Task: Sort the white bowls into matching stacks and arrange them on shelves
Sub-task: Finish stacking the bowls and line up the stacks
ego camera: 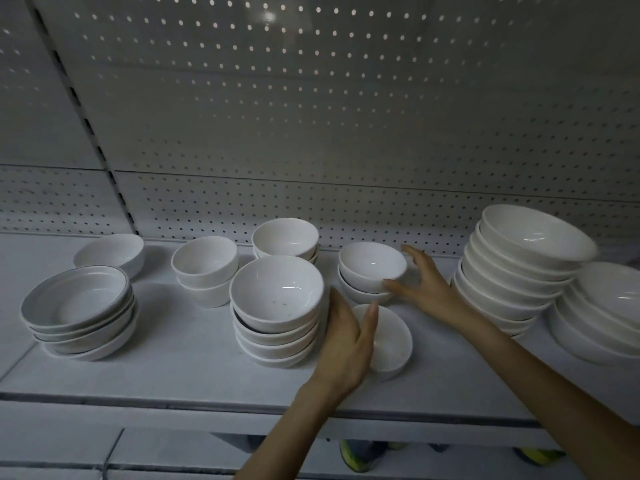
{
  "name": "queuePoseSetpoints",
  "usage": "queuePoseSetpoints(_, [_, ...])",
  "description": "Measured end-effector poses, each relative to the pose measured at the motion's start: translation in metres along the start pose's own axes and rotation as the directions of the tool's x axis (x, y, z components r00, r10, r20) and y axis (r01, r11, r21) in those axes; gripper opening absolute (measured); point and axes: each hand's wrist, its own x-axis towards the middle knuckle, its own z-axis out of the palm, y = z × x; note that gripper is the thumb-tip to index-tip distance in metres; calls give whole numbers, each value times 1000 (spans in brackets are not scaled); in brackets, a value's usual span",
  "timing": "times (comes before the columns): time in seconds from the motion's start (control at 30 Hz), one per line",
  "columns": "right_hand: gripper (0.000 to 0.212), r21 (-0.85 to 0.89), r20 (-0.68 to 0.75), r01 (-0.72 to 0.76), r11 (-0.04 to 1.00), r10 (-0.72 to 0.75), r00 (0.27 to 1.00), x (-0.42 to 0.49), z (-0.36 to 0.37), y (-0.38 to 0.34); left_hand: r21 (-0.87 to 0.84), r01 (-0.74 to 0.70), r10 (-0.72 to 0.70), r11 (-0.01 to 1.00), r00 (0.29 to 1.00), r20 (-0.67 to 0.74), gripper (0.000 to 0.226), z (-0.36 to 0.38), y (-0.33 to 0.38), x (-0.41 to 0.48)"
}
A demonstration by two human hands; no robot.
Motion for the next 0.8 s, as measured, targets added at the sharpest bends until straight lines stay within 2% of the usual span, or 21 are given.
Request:
queuePoseSetpoints(0.07, [81, 161, 33, -57, 985, 53, 998, -3, 5, 4, 17, -2, 2, 1000, 1000, -26, 76, 3, 7, 18])
queuePoseSetpoints(0.13, [82, 304, 88, -96, 948, 73, 994, -4, 11, 8, 3, 22, -21, 1000, 996, -84, 58, 3, 9, 42])
queuePoseSetpoints(0.23, [83, 446, 123, -134, 885, 88, 988, -2, 15, 11, -37, 143, -146, 989, 981, -126, 56, 3, 3, 74])
queuePoseSetpoints(0.3, [77, 514, 129, -142, 846, 88, 988, -2, 16, 12, -123, 209, -226, 970, 963, -144, 51, 5, 2, 85])
queuePoseSetpoints(0.4, [68, 556, 108, -141, 819, 97, 989, -2, 17, 13, -209, 242, -282, 947, 941, -188, 37, 9, 8, 93])
queuePoseSetpoints(0.53, [65, 587, 62, -130, 799, 115, 991, -2, 19, 13, -215, 262, -308, 941, 925, -222, 38, 12, 11, 95])
queuePoseSetpoints(0.7, [47, 587, 30, -104, 803, 106, 994, -4, 15, 4, -195, 297, -339, 935, 912, -232, 39, 12, 17, 94])
queuePoseSetpoints(0.8, [46, 593, 20, -96, 800, 105, 994, -7, 7, -2, -191, 284, -323, 940, 920, -221, 39, 10, 25, 91])
